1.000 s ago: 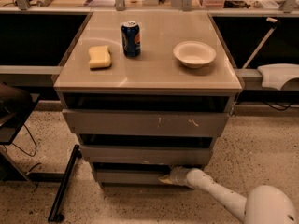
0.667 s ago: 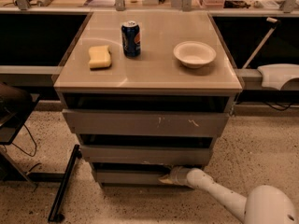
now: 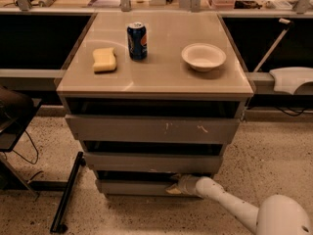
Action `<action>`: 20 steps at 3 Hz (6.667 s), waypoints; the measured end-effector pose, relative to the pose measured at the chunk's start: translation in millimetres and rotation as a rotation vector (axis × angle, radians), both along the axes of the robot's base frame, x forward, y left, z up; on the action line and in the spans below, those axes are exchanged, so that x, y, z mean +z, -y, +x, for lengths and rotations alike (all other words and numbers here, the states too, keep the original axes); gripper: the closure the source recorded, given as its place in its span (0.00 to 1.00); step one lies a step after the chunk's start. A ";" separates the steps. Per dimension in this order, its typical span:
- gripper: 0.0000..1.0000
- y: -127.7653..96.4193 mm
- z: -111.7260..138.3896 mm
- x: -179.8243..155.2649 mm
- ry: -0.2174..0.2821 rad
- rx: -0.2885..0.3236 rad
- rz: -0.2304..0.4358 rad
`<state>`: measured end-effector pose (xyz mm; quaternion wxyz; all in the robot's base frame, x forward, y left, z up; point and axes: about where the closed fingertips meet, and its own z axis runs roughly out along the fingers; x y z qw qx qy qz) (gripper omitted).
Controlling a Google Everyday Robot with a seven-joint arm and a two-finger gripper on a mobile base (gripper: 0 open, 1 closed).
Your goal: Open bottom drawer
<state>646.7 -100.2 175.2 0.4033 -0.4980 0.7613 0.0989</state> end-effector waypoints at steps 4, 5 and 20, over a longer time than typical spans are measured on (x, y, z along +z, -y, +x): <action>1.00 4.3 -43.0 -7.4 0.065 0.028 -0.059; 1.00 2.9 -45.5 -1.9 0.065 0.029 -0.059; 1.00 -19.9 -170.1 1.8 0.077 0.018 0.037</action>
Offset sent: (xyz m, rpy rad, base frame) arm -0.1683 -0.0164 -0.0287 -0.1849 -0.2714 0.1137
